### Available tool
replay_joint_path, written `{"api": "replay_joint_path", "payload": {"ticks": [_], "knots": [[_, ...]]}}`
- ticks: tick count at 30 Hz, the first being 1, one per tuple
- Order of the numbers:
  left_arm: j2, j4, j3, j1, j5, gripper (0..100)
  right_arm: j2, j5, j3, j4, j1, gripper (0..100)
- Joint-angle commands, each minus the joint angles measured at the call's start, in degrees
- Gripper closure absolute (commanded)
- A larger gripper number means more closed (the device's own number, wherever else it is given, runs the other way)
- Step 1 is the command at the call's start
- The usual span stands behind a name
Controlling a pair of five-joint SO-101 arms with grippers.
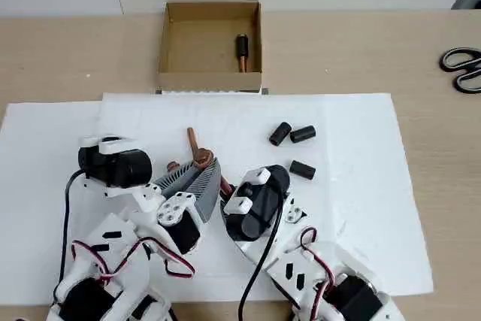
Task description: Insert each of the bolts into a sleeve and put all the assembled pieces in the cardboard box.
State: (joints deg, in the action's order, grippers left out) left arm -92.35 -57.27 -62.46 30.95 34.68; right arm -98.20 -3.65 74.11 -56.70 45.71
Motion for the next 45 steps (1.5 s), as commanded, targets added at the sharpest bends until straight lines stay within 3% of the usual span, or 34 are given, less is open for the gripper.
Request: {"api": "replay_joint_path", "payload": {"ticks": [1,11,16,22,24,29,35,42,45], "knots": [[-0.4,-2.6,0.5,1.7,0.1,100,-0.5,-1.0,-0.9,3.8,0.4,99.5],[-0.4,-11.5,2.3,2.9,-0.2,100,-0.4,-1.3,-3.6,4.6,0.4,99.5],[-0.4,-13.4,2.3,5.5,-4.7,99,-0.4,-4.0,-4.0,4.4,0.4,99.5],[-0.4,-13.8,2.6,5.5,-6.3,80,-0.4,-4.0,-3.7,4.2,0.4,99.5],[-0.4,-13.8,2.6,5.5,-6.7,78,-0.4,-4.0,-3.7,4.2,0.4,99.5],[-0.4,-13.9,2.9,4.7,-9.6,78,-0.4,-4.0,-3.6,4.1,0.4,99.5],[-0.3,-16.0,6.5,-2.4,-14.2,79,-0.4,-4.0,-3.5,4.1,-3.4,99.5],[-0.6,-18.3,9.7,-9.1,-15.6,100,-0.3,-3.9,-3.1,4.1,-5.0,99.5],[-0.6,-18.2,9.5,-12.2,-15.6,100,-0.3,-3.7,-1.1,4.1,-7.9,99.5]]}}
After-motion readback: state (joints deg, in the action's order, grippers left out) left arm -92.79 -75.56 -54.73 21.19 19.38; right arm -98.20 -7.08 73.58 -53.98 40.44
